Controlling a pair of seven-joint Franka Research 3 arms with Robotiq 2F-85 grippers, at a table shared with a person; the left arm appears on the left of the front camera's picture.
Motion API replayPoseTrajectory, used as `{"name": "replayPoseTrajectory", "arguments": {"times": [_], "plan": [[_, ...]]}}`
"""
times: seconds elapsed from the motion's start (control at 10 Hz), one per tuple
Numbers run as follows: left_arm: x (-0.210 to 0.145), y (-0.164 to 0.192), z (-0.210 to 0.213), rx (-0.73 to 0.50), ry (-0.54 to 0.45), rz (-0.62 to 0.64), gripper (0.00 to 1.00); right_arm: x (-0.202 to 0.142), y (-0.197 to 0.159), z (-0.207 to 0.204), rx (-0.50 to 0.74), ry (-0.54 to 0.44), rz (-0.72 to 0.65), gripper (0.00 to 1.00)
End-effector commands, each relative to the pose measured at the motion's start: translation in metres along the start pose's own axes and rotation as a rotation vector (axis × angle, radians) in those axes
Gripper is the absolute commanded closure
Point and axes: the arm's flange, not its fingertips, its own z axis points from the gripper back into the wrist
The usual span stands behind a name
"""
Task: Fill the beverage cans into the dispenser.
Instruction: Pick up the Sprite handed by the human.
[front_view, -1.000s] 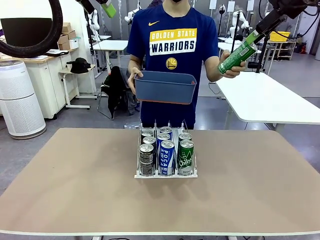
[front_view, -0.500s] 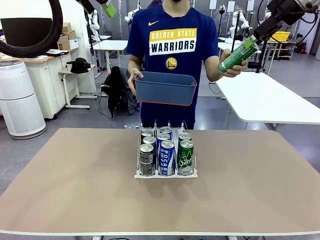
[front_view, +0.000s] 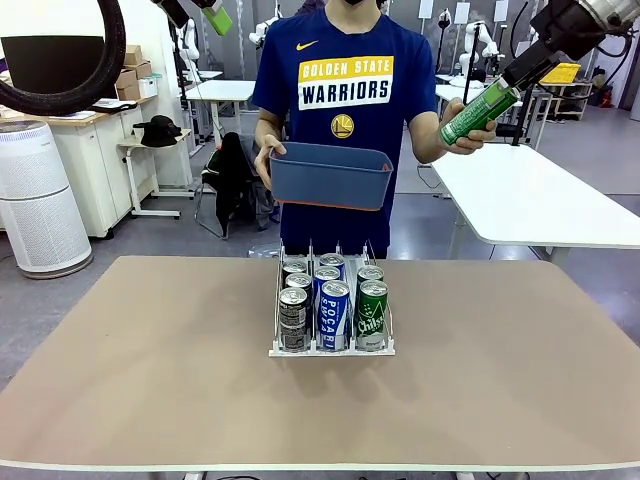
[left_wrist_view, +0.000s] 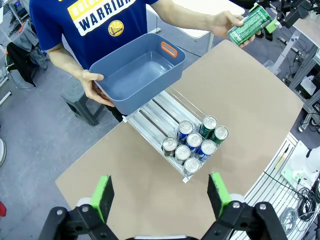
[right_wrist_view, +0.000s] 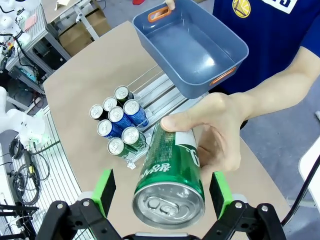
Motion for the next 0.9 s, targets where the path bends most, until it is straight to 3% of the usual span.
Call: {"name": "replayPoseTrajectory", "arguments": {"times": [0.0,0.3,0.4,0.5,0.6,0.7,0.8], "plan": [[-0.0020,0.0016,0.0005,0.002,0.004,-0.008,0.00,-0.0039,-0.0007,-0.0068,0.008,-0.033,0.016,0.00],[-0.0020,0.0016,0.0005,0.002,0.004,-0.008,0.00,-0.0016,-0.0012,-0.0074,0.009,-0.053,-0.005,0.00],[-0.0020,0.0016,0.0005,0.002,0.004,-0.008,0.00,-0.0001,0.0005,-0.0036,0.003,0.002,0.000,0.00],[-0.0020,0.0016,0.0005,0.002,0.004,-0.008,0.00,0.0002,0.0003,-0.0037,0.003,-0.005,-0.002,0.00],[-0.0020,0.0016,0.0005,0.002,0.004,-0.008,0.00,-0.0006,-0.0012,-0.0024,0.007,0.011,-0.004,0.60],[-0.0020,0.0016,0.0005,0.002,0.004,-0.008,0.00,-0.0002,-0.0021,-0.0035,0.001,0.004,-0.007,0.60],[-0.0020,0.0016,0.0005,0.002,0.004,-0.008,0.00,-0.0003,-0.0025,-0.0048,-0.009,0.003,-0.013,1.00]]}}
